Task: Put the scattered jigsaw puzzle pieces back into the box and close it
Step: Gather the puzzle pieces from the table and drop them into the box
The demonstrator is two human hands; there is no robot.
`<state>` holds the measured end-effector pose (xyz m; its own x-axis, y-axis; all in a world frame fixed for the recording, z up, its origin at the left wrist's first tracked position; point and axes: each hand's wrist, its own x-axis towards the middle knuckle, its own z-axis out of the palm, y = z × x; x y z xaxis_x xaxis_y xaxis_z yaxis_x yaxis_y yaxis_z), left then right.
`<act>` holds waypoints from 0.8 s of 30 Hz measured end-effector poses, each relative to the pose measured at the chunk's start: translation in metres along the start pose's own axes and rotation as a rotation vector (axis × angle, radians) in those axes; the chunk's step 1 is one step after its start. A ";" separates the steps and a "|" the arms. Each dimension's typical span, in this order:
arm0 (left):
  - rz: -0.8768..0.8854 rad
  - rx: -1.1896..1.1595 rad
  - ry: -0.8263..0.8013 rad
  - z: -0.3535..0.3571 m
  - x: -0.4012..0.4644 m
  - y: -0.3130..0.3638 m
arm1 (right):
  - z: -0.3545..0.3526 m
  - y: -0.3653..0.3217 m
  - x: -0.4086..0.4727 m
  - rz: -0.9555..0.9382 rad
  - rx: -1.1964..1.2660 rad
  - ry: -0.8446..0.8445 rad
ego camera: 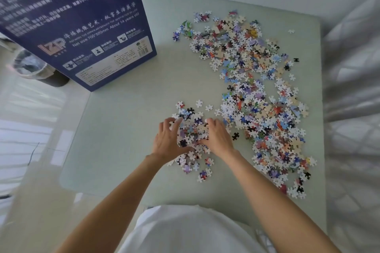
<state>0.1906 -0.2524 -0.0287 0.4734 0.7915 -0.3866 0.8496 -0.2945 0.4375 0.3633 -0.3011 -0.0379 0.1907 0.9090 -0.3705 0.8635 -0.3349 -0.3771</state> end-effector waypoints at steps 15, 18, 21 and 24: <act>0.136 0.064 0.001 -0.004 0.026 -0.007 | 0.006 -0.024 -0.039 0.248 0.056 0.050; 0.151 0.042 0.019 -0.003 0.028 -0.008 | 0.011 -0.029 -0.035 0.261 0.150 0.050; 0.163 0.015 0.024 -0.004 0.030 -0.010 | 0.013 -0.026 -0.028 0.249 0.160 0.026; 0.164 0.001 0.009 -0.007 0.032 -0.010 | 0.007 -0.023 -0.023 0.193 0.102 0.020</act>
<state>0.1952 -0.2201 -0.0395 0.6035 0.7376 -0.3029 0.7616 -0.4206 0.4931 0.3360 -0.3166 -0.0268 0.3582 0.8297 -0.4281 0.7583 -0.5261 -0.3850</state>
